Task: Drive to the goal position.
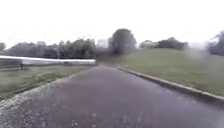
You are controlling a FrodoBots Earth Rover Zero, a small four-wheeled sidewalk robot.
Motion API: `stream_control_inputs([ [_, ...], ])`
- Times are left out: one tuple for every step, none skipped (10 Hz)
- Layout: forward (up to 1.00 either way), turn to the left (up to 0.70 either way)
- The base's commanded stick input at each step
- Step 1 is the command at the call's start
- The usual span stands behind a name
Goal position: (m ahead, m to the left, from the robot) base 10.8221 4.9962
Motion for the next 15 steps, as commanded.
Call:
stream_control_inputs([
  [0.70,0.00],
  [0.70,0.00],
  [0.70,0.00],
  [0.70,0.00],
  [0.70,0.00],
  [0.70,0.00],
  [0.70,0.00],
  [0.70,0.00],
  [0.70,0.00],
  [0.70,0.00],
  [0.70,0.00],
  [0.70,0.00],
  [0.70,0.00],
  [0.70,0.03],
  [0.70,0.09],
])
